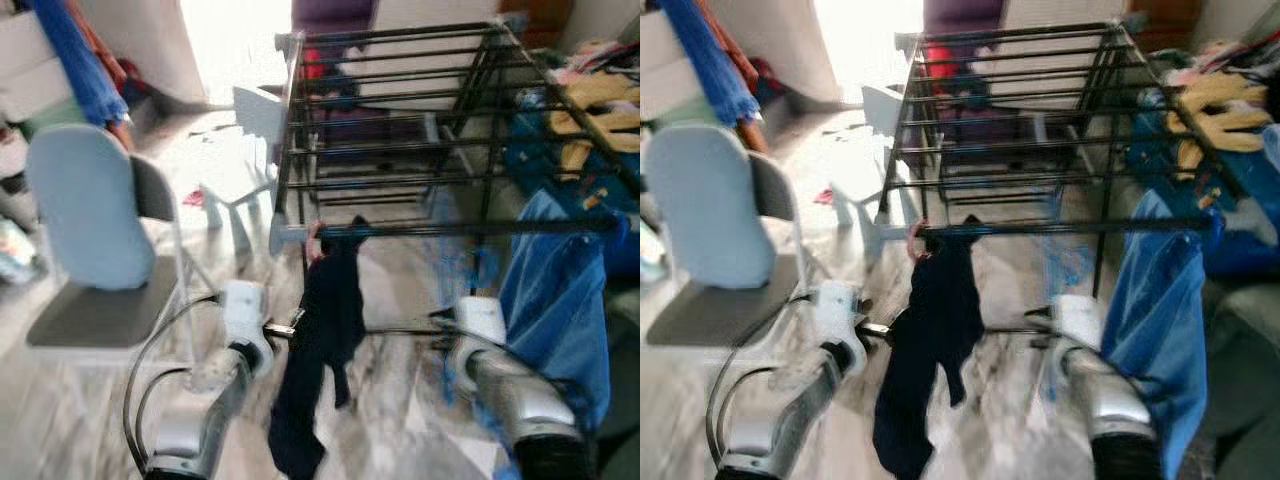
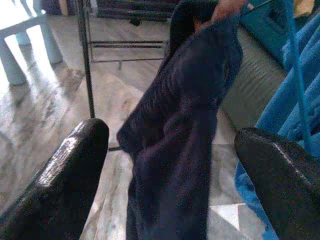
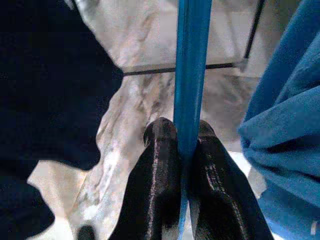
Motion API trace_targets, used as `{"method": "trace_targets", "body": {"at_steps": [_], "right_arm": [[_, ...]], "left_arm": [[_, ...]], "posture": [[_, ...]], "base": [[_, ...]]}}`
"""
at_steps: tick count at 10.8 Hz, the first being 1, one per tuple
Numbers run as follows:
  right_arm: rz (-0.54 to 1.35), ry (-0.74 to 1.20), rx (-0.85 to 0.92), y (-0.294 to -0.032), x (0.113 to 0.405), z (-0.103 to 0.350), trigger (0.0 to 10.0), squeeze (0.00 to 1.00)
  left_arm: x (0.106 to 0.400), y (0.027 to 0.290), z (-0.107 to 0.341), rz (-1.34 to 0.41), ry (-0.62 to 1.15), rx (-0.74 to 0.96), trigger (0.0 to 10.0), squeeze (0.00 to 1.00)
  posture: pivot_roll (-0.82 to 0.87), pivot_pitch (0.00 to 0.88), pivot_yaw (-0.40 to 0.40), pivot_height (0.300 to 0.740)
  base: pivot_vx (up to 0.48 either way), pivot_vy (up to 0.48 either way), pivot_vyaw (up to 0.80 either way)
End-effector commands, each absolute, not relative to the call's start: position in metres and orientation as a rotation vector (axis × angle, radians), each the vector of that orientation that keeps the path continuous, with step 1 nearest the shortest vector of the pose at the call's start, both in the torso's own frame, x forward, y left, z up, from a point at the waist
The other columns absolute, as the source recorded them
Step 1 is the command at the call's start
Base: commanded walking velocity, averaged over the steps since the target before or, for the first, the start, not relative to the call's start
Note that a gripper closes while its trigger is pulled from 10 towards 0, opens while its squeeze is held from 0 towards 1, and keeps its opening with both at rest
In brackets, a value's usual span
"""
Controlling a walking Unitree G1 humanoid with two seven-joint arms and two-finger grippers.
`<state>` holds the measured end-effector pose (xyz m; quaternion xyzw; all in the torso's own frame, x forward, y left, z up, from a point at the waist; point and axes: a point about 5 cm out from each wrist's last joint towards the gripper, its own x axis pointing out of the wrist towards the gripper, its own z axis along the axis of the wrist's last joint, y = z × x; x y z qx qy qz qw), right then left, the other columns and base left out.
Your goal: Hang hanger
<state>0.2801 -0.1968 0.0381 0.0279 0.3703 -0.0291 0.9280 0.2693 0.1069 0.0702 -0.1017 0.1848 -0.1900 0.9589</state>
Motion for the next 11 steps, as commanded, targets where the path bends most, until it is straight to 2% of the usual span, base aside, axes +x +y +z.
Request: {"method": "trace_targets", "body": {"at_steps": [1,4,7,11], "right_arm": [[-0.027,0.747,0.074,-0.185,0.286,0.044,10.0,0.0],[-0.042,0.733,0.074,-0.191,0.289,0.047,10.0,0.0],[-0.058,0.682,0.084,-0.22,0.317,0.074,10.0,0.0],[0.118,0.835,0.115,-0.206,0.333,0.076,10.0,0.0]], "left_arm": [[0.27,0.118,0.072,-0.356,0.371,-0.189,10.0,0.0],[0.27,0.117,0.072,-0.359,0.377,-0.189,10.0,0.0],[0.269,0.115,0.072,-0.381,0.385,-0.194,10.0,0.0],[0.267,0.11,0.07,-0.422,0.423,-0.179,10.0,0.0]], "posture": [[-0.14,0.0,0.048,0.74],[-0.14,0.0,0.047,0.74],[-0.14,0.0,0.051,0.74],[-0.13,0.0,0.044,0.74]], "base": [[0.0,0.0,0.0],[0.0,0.0,0.0],[0.0,0.0,0.0],[0.0,0.0,0.0]]}}
